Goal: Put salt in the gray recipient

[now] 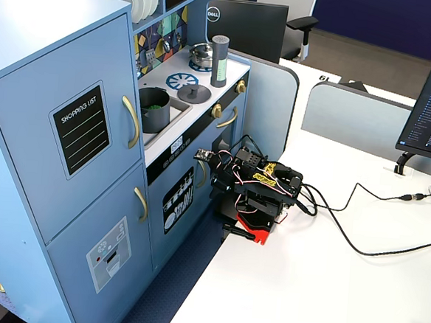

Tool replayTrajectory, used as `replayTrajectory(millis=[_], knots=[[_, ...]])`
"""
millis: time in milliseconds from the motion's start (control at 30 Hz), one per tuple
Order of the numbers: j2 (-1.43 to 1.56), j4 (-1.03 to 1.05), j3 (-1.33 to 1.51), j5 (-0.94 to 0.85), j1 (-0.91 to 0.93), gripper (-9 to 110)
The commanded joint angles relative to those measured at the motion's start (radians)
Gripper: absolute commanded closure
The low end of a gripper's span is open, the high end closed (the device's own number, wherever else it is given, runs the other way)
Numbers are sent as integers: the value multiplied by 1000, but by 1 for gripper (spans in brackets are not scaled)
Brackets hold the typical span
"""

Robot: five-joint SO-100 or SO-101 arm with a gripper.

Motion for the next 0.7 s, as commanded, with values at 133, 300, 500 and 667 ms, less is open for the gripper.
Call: replayTrajectory(millis=[133,300,500,667], knots=[[-3,6,-5,-17,64,101],[-3,6,-5,-17,64,101],[-5,-12,-31,-52,123,101],[-137,-67,-305,23,270,101]])
